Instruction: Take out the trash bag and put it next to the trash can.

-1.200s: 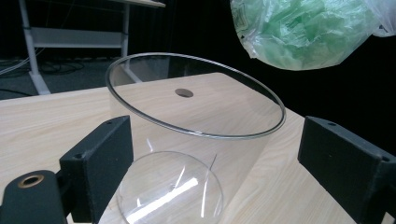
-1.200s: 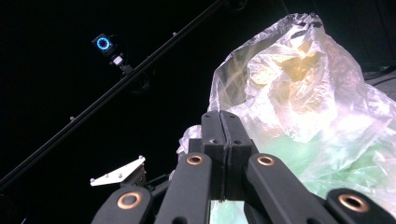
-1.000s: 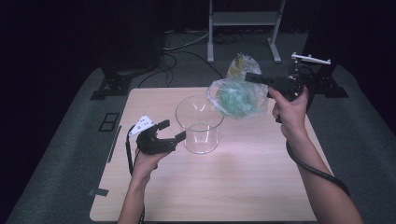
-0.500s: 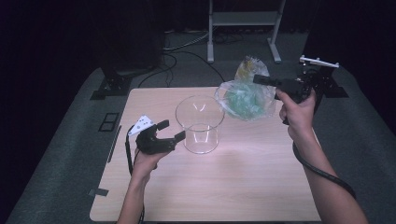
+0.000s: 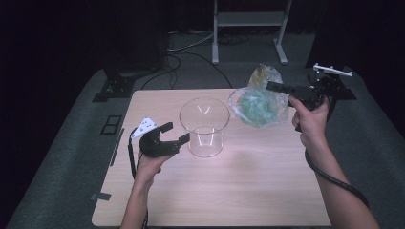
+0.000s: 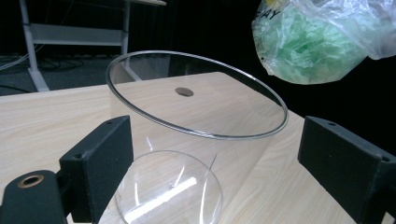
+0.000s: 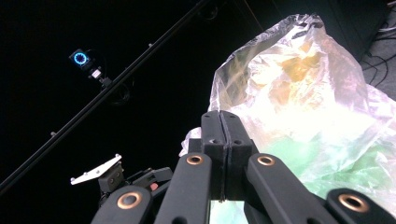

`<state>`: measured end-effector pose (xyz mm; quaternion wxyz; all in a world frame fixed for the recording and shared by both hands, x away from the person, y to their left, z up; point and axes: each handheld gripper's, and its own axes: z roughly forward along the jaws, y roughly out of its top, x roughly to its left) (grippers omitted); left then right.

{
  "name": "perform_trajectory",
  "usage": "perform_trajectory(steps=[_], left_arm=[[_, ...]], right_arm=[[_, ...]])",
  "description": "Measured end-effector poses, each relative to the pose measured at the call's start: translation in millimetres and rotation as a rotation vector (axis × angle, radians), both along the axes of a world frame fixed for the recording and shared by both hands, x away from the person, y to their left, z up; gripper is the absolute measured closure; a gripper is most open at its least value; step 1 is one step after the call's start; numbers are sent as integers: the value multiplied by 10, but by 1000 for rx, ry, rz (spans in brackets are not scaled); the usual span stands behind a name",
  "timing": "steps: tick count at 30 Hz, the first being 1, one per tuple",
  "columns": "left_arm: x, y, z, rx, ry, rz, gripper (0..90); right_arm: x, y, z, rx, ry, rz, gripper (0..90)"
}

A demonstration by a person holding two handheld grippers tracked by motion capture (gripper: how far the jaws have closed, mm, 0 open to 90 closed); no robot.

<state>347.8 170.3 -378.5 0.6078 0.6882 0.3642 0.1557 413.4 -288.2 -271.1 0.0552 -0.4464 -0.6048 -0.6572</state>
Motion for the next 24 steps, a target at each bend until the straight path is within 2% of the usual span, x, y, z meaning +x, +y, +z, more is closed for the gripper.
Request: perform_trajectory(steps=[15,24], left_arm=[[-5,-13,8,11,-3,-6,93],[-2,4,1,11,-2,3,93]], right_arm=[[45,-115,-356,-12,54,-24,900],[103,-137,-627,-20,101,-24,899]])
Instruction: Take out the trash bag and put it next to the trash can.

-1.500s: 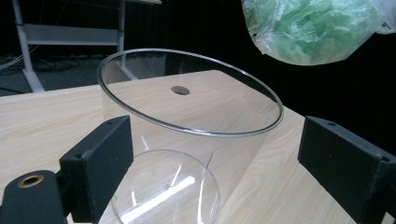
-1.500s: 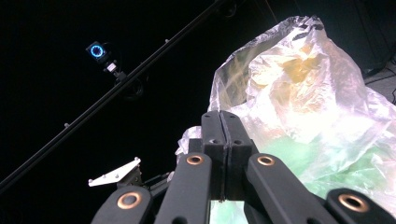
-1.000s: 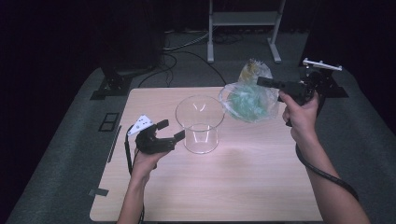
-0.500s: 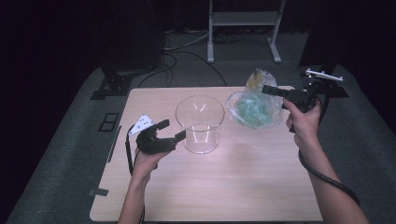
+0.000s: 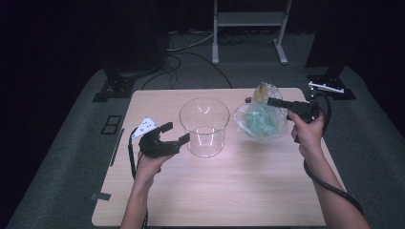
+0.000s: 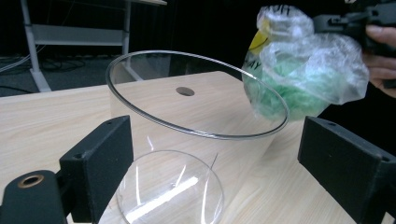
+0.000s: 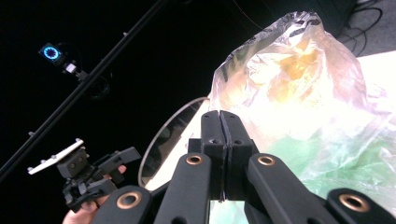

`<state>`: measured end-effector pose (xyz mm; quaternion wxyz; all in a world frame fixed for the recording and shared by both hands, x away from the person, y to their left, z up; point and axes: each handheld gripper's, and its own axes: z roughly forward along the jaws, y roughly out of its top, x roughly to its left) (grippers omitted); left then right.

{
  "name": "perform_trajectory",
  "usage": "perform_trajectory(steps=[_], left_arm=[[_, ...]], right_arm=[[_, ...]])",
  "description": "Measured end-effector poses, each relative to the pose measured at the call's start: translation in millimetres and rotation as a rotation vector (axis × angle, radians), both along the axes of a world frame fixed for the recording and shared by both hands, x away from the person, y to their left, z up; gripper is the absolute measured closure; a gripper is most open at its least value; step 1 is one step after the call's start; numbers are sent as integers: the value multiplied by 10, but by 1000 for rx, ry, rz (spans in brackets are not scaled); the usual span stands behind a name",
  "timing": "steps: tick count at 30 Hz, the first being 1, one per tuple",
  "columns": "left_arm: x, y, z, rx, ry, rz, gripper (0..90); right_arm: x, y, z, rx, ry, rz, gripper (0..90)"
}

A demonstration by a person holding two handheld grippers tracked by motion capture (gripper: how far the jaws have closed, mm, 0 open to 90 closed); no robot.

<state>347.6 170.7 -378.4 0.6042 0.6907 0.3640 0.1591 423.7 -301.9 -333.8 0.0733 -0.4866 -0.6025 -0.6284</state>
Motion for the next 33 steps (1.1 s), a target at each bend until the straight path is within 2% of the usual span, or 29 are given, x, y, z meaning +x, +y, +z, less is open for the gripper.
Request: perform_trajectory(steps=[14,28,33], left_arm=[[4,5,-3,-1,1,-1,92],[0,11,4,2,0,-2,93],[1,14,3,0,-1,1,93]], right_arm=[[77,86,-372,-44,62,16,899],[123,203,-567,-93,101,37,894],[148,220,-644,-96,120,42,893]])
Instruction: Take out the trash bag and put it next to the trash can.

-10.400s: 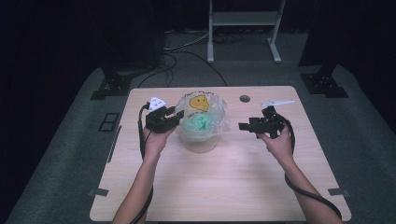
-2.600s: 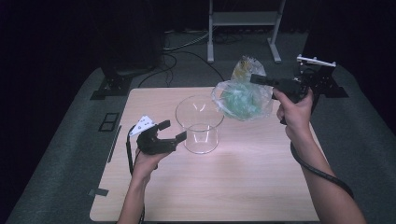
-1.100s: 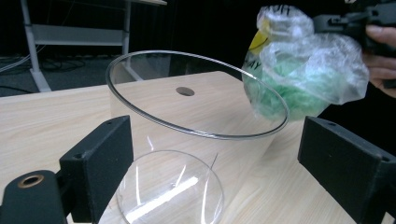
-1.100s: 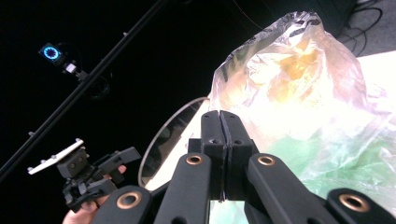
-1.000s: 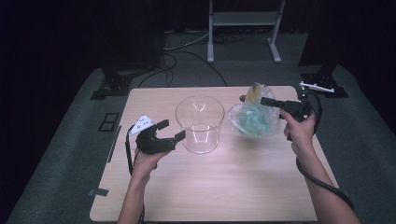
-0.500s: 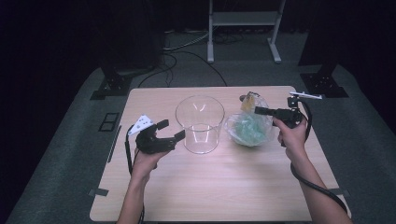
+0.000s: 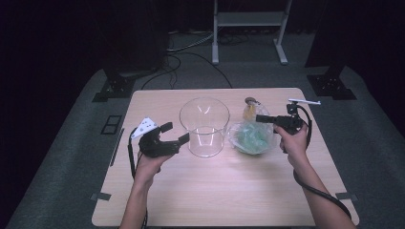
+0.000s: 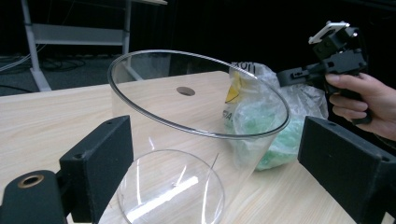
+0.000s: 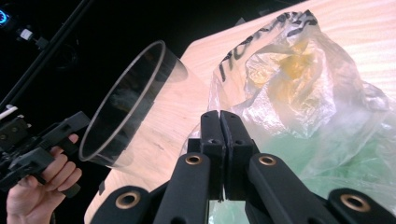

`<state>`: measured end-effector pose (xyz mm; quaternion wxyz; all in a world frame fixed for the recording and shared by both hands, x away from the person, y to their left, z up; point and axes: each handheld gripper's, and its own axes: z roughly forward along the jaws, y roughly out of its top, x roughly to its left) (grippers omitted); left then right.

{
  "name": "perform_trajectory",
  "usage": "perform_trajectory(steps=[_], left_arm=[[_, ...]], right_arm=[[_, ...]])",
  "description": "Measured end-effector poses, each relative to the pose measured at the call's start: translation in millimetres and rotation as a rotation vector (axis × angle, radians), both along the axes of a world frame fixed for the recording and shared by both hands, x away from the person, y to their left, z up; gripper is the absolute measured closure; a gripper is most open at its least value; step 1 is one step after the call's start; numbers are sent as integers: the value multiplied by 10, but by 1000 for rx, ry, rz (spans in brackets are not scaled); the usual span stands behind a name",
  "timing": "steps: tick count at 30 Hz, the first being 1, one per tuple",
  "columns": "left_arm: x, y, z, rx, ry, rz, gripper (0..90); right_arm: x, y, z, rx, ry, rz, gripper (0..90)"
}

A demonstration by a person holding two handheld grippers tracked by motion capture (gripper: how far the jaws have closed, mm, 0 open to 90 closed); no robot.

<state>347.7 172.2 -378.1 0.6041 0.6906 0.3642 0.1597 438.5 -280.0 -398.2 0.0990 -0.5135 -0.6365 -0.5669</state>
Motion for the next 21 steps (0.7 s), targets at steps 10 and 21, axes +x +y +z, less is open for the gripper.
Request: perform_trajectory(steps=[10,21], left_arm=[[3,3,-6,-9,5,1,93],[13,15,-20,-14,12,3,93]], right_arm=[[23,27,-106,-19,26,6,877],[6,-52,-37,-14,11,-5,706]])
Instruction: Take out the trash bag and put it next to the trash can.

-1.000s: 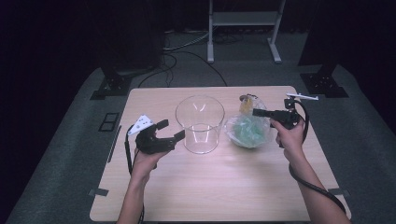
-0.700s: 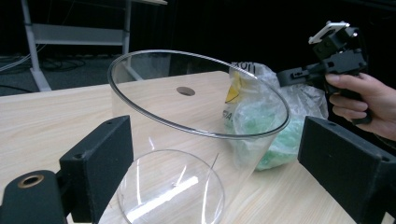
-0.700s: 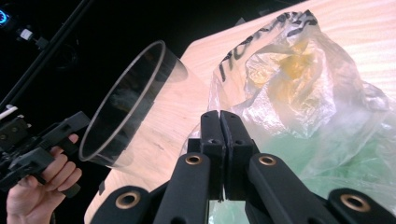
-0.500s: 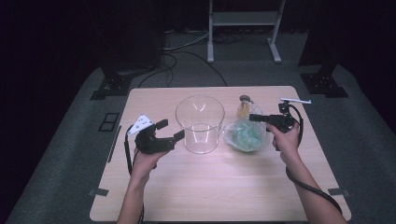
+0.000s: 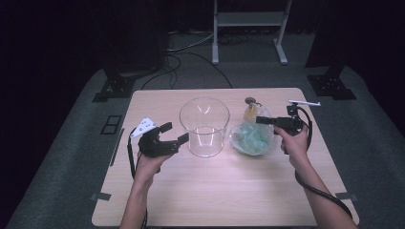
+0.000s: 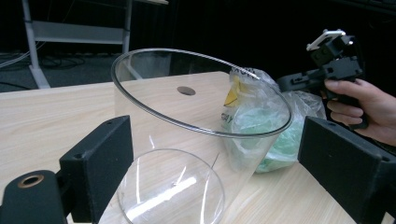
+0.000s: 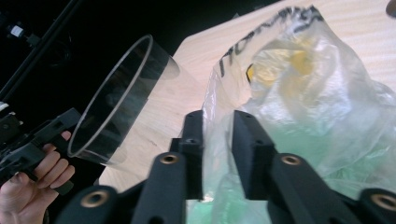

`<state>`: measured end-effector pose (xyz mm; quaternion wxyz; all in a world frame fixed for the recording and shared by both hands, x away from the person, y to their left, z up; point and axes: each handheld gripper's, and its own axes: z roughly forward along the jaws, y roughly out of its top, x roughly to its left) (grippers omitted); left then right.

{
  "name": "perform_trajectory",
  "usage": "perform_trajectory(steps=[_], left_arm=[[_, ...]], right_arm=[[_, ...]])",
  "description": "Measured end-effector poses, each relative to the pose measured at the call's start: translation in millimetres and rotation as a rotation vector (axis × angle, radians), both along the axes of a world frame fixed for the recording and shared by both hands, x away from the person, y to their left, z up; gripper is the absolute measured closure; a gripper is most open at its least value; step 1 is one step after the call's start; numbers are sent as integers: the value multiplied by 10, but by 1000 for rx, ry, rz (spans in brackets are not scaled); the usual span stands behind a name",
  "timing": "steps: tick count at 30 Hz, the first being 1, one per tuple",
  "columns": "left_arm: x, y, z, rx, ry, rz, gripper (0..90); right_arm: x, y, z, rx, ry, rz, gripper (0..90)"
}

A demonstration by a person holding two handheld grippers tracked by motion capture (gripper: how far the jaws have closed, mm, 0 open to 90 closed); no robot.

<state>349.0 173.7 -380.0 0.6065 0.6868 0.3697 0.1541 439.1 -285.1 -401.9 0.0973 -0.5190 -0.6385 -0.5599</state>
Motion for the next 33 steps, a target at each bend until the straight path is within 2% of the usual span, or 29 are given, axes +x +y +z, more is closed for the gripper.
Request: perform_trajectory(steps=[3,5,7,16,21,23,26,33], left_arm=[[-6,3,4,-2,-1,0,93],[-9,4,9,-2,-3,0,93],[-10,9,14,-4,-4,1,93],[-8,23,17,-7,-5,5,93],[-16,18,25,-7,-7,2,93],[-15,17,23,-7,-6,2,93],[-10,18,17,-7,-5,1,93],[-13,12,14,-3,-3,-3,93]], right_arm=[[-13,-16,61,-3,-21,2,651],[-26,-18,111,-30,-44,-5,625],[-32,-23,147,-36,-54,-9,597],[-101,-118,316,-59,-96,-38,528],[-165,-171,385,-56,-109,-27,518],[-192,-191,395,-44,-112,-18,506],[-239,-211,397,-59,-116,-11,498],[-345,-314,307,-52,-112,-5,487]])
